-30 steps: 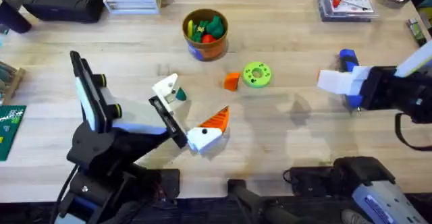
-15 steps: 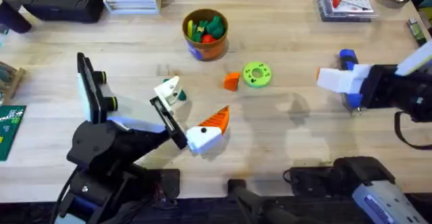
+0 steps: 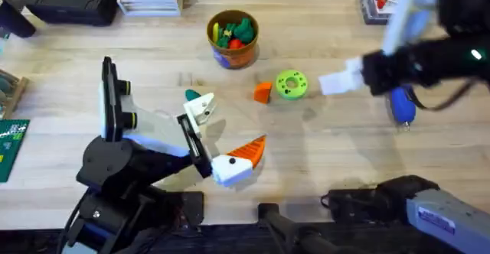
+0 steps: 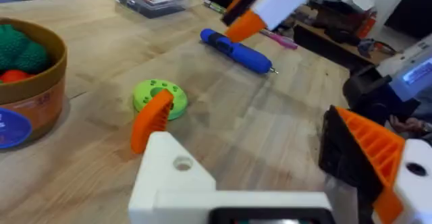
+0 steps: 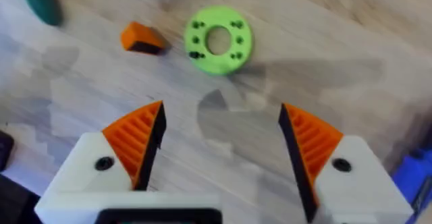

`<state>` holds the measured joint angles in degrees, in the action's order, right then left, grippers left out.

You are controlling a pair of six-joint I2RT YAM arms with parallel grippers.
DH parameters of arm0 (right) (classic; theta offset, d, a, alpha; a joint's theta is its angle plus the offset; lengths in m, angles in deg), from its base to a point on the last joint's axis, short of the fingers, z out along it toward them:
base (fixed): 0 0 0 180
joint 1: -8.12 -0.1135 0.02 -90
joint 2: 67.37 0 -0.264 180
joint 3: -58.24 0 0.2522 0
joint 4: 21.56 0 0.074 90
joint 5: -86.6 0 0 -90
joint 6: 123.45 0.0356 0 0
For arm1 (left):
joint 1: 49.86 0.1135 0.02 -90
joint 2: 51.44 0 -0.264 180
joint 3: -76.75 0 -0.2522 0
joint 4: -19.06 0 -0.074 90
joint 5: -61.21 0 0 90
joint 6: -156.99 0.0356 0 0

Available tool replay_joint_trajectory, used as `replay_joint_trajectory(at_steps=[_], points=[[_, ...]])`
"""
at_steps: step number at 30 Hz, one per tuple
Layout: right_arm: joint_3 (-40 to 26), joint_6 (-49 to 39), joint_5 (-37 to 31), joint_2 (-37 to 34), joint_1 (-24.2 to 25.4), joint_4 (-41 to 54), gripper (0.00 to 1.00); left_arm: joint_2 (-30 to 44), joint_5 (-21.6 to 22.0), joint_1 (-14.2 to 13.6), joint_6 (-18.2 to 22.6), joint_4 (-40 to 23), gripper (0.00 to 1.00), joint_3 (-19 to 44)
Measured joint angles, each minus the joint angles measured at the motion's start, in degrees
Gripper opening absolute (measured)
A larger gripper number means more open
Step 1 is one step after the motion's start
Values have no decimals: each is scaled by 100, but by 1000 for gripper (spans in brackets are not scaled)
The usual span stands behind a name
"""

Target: Pick up the gripper from the table and insert it into the empty holder that is missing its gripper. Then pick up a screw, insert it into the mounting hole, and use the screwdriver to tighten it. Finally, clean up the table by picking up the vegetable and placing it into the bucket.

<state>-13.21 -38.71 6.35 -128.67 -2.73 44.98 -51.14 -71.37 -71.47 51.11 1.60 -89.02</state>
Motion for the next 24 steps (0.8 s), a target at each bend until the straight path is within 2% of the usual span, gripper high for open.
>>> replay_joint_trajectory(at_steps=[4,8,13,19,24], points=[[-383,-168,55,-730,-459,-223,993,0,-127,0,0,-13,986,0],[-396,-519,238,-1245,-675,-397,993,0,-188,0,-2,-17,987,0],[-515,-1077,127,-1821,-1240,-411,994,0,-266,0,-2,-20,987,0],[-1268,-1568,-118,-2659,-1902,-288,994,0,-272,0,-2,-22,987,0],[-1775,-1867,-159,-3141,-2137,-193,959,1,-274,0,-2,-22,987,0]])
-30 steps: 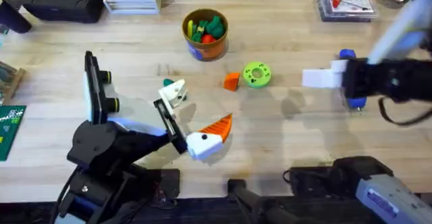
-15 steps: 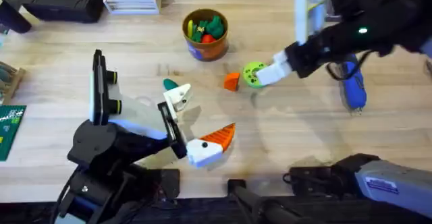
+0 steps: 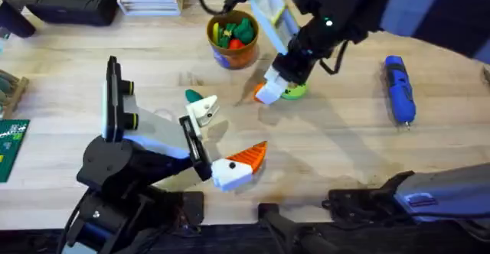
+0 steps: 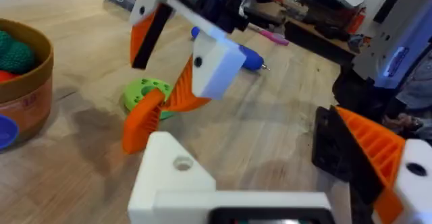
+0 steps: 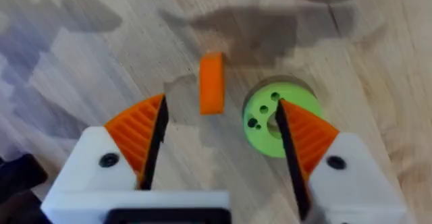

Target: Pick up the gripper from the table and insert it into the empty holder that is missing its gripper. Then pick up a screw, insert it into the mounting hole, and use the screwdriver to tighten it. Finally, clean up the table by picking up the vegetable and placing it into the bucket.

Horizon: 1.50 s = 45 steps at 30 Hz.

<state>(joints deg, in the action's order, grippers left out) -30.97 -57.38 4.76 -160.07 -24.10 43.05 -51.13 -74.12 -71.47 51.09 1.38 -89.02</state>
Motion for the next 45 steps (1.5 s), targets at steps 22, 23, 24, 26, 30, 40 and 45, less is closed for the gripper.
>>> replay_joint_trajectory(at_steps=[22,23,24,26,30,40,45], points=[[-41,-509,-43,-590,-266,-90,598,1,-11,0,0,0,985,0],[-41,-510,-44,-602,-289,-106,547,-1,-11,0,0,0,985,0],[-41,-512,-44,-615,-307,-110,500,-1,-11,0,0,0,985,0],[-41,-521,-45,-628,-327,-110,418,1,-11,0,0,0,985,0],[-41,-529,-101,-631,-339,-73,253,0,-11,0,0,0,985,0],[-65,-548,-279,-629,-339,70,9,0,-11,0,0,0,985,0],[-68,-480,-310,-485,-323,287,8,-1,-11,0,0,0,985,0]])
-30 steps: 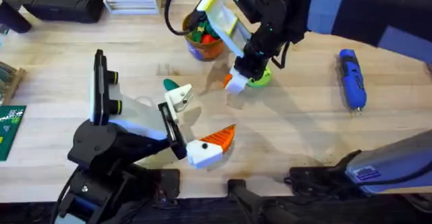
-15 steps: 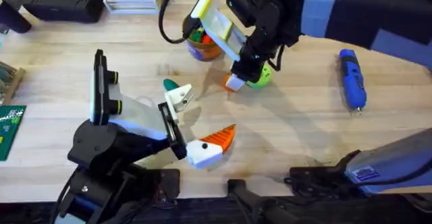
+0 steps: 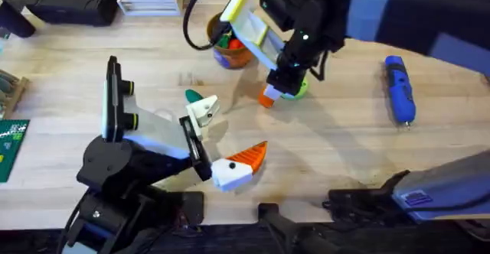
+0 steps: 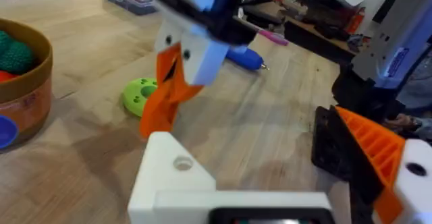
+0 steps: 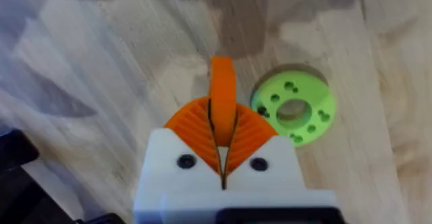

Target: Pick up the gripper from the table and insert it into the empty holder that is missing its gripper. Then pick up a screw, insert it into the mounting hole, and use the screwdriver to tighten it. Finally, clean up the table by picking up the vegetable and placing it into the bucket.

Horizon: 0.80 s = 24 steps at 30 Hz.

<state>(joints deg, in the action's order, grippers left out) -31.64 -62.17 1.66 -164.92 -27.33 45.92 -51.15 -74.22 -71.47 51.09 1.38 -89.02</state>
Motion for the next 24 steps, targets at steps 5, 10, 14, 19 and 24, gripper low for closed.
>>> replay_joint_trajectory(at_steps=[5,10,14,19,24], points=[[-2,244,-11,879,213,273,8,0,-2,0,0,0,985,0],[-67,765,54,1929,871,540,8,2,-1,0,0,0,985,0],[-96,1103,459,2526,1784,950,8,0,-1,0,0,0,985,0],[93,1368,1137,3053,2832,1247,8,0,-2,0,0,0,985,0],[1158,1792,1790,3896,3259,888,8,1,-1,0,1,0,985,0]])
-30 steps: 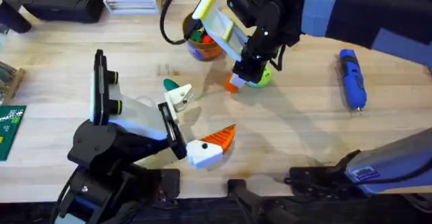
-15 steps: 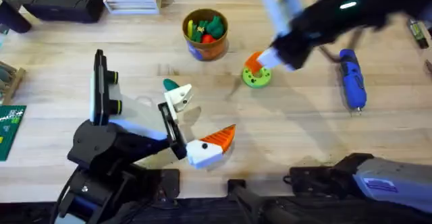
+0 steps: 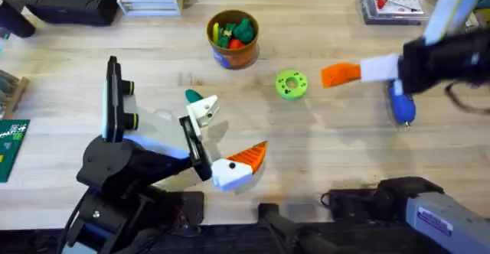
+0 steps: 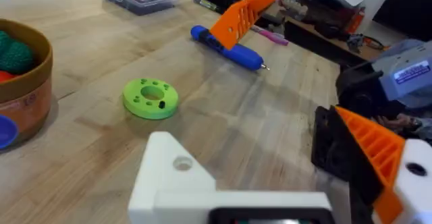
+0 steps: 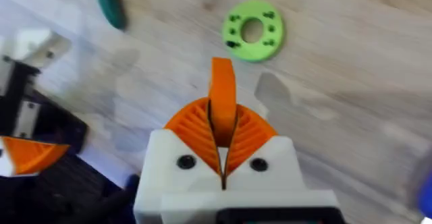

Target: Pick up the gripper from the table and insert it into the empty holder that is missing its gripper. Then pick up a screw, insert it into the mounting hole, and use the screwdriver to tighten it. Finally, clean up the table by picking up the vegetable and placing it into the bucket.

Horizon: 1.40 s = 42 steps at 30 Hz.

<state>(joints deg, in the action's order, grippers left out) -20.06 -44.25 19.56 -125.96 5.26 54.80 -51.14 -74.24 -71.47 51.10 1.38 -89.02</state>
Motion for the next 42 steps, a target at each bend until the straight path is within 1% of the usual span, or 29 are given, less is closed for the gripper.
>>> replay_joint_trajectory(at_steps=[4,7,9,11,14,17,21,25,29,31,37,42], points=[[1073,697,664,802,10,-940,7,-1,-1,0,-1,0,985,0],[1922,1548,1280,1429,10,-2017,7,-1,-1,0,-1,0,985,0],[2405,2158,1662,1718,10,-2642,7,-1,-1,0,-1,0,985,0],[2900,2856,2066,1875,10,-3327,7,1,-1,0,-1,0,985,0],[3537,3874,2581,1873,-11,-4148,7,1,-1,0,-1,0,985,0],[3958,4744,2928,1779,-152,-4695,7,1,-1,0,-1,0,985,0],[4079,5588,3226,1538,-530,-5298,7,-1,-1,0,-1,0,985,0],[4079,6162,3365,1176,-976,-5951,7,-1,-1,0,-1,0,986,0],[4081,6720,3463,580,-1377,-6642,7,-1,-1,0,-1,0,985,0],[4083,6984,3614,200,-1527,-7159,7,1,-1,0,-1,0,985,0],[4083,7812,4064,-857,-1755,-8679,7,-1,-1,0,-1,0,985,0],[4083,8337,4259,-1434,-1913,-9318,7,-1,-1,0,-1,0,987,0]])
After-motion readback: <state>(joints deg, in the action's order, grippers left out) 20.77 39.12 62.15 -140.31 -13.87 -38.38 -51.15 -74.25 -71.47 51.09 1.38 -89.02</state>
